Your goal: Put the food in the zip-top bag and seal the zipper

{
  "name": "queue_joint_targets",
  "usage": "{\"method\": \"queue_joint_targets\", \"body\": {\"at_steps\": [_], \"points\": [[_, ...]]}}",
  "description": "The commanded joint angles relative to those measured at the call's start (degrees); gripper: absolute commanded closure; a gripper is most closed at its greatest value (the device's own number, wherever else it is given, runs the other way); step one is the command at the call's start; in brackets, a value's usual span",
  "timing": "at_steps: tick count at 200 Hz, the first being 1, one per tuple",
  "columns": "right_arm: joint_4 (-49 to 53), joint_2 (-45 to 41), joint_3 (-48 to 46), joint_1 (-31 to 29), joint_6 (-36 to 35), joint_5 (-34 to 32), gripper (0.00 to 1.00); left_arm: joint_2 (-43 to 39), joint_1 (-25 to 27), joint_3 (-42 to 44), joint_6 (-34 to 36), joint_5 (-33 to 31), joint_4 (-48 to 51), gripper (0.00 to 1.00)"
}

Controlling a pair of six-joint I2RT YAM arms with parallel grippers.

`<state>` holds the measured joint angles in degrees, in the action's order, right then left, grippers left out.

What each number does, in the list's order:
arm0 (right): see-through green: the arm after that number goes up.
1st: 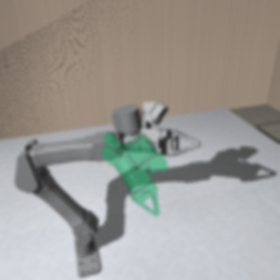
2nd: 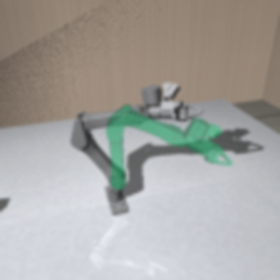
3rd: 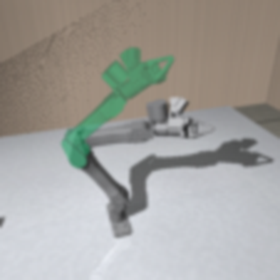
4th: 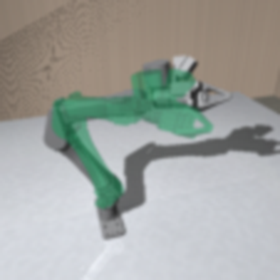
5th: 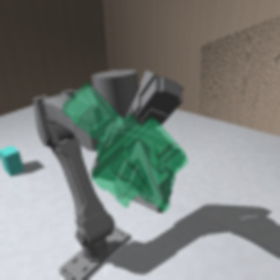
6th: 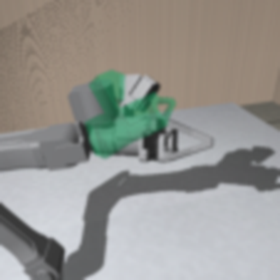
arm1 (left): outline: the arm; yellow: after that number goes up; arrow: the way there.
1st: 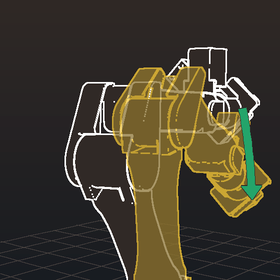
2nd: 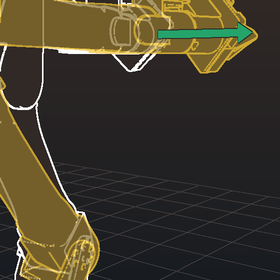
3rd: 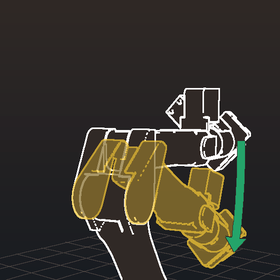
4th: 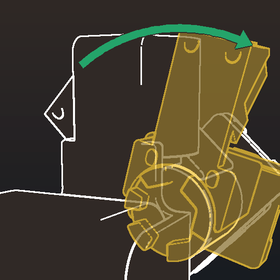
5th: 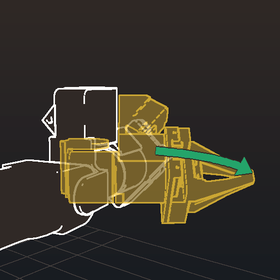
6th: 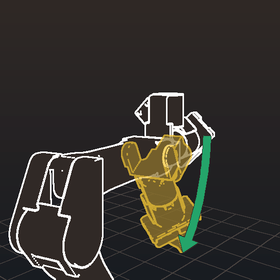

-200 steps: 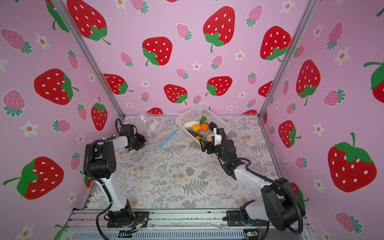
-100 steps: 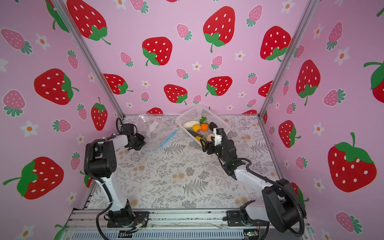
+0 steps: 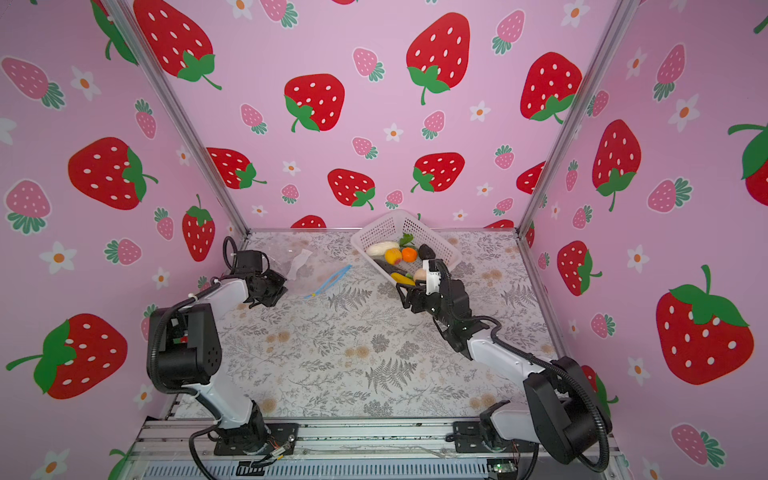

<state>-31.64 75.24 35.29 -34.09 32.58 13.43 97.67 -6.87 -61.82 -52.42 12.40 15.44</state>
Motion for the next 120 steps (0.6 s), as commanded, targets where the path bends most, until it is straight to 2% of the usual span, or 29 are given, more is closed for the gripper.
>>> {"method": "queue_joint_targets", "body": {"at_steps": [1,29,60,120], "points": [[2.1,1.1,2.4,-2.5,5.8,4.6,0.23,-5.0,0.5,5.1,-0.8,-1.6,3.0,1.0],[3.0,1.2,2.2,-5.7,8.4,5.3,0.23,-15.0,1.7,13.3,-1.6,-4.1,4.1,1.0],[3.6,1.0,1.7,-7.8,9.7,5.5,0.23,-25.1,5.4,20.6,-3.3,-8.3,7.3,1.0],[4.2,0.4,1.4,-9.7,10.3,4.3,0.22,-39.9,17.2,29.0,-9.3,-14.0,16.4,1.0]]}}
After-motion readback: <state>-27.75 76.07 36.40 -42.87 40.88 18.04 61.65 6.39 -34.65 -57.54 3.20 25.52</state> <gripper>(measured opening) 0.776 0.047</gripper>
